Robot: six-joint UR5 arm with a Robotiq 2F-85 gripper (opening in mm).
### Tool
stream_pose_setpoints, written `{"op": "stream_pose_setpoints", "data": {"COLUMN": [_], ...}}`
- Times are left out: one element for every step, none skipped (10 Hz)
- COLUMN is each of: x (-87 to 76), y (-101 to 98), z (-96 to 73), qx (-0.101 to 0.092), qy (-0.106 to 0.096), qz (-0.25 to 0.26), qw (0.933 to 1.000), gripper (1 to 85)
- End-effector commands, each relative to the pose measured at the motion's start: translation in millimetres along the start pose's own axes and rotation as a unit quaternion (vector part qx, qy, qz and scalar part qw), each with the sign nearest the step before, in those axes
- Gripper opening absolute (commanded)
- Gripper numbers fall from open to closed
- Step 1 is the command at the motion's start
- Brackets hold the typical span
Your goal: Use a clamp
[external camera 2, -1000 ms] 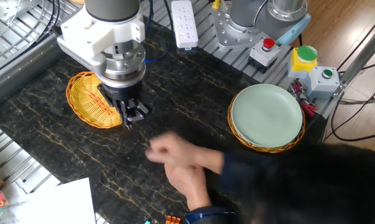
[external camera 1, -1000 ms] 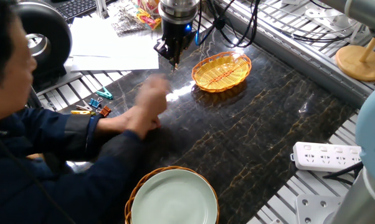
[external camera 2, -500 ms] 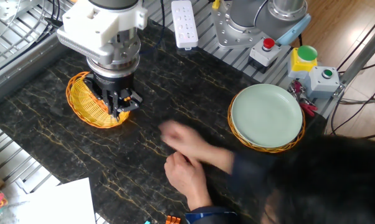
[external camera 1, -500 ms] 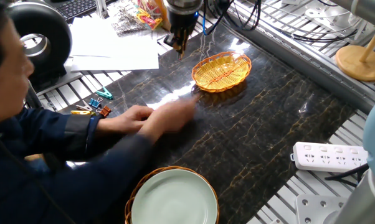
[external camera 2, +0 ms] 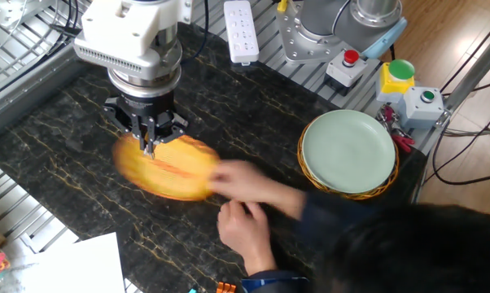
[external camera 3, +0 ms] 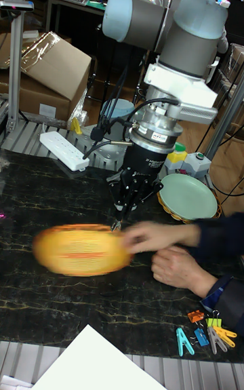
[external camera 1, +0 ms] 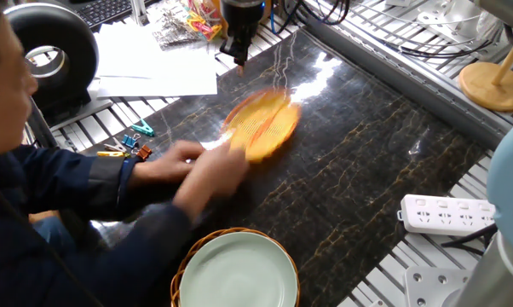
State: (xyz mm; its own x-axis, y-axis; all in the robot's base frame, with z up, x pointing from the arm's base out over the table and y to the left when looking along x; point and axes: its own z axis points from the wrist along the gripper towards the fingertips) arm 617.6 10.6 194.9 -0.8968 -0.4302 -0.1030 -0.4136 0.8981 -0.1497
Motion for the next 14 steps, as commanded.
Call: {"op": "stream_pose_setpoints", "data": {"x": [11.7, 13.0, 12.2, 12.8, 15.1, 20.6, 22.5, 21.8, 20.6, 18.2, 17.8, 16.9, 14.5, 13.6], "y": [-2.6, 1.5, 9.0, 13.2, 13.9, 19.0, 21.6, 12.0, 10.1, 0.9, -8.6, -20.2, -22.3, -24.9], "z": [-5.5, -5.6, -5.7, -6.0, -6.1, -6.9, -7.3, -6.6, -6.4, -1.0, 10.1, 23.1, 38.9, 57.2], "qx": [0.003, -0.005, -0.019, -0.027, -0.028, -0.038, -0.044, -0.027, -0.023, -0.02, -0.03, -0.029, -0.037, -0.043], "qy": [0.027, 0.029, 0.027, 0.028, 0.033, 0.043, 0.046, 0.045, 0.042, 0.036, 0.032, 0.028, 0.021, 0.019], "qz": [-0.025, -0.031, -0.028, -0.017, -0.013, -0.018, -0.03, -0.055, -0.07, -0.088, -0.096, -0.11, -0.124, -0.149], "qw": [0.9993, 0.9991, 0.9991, 0.9991, 0.999, 0.9982, 0.9975, 0.9971, 0.9963, 0.9952, 0.9944, 0.9931, 0.9914, 0.9877], "gripper": [1.0, 1.0, 1.0, 1.0, 1.0, 1.0, 1.0, 1.0, 1.0, 1.0, 1.0, 1.0, 1.0, 1.0]}}
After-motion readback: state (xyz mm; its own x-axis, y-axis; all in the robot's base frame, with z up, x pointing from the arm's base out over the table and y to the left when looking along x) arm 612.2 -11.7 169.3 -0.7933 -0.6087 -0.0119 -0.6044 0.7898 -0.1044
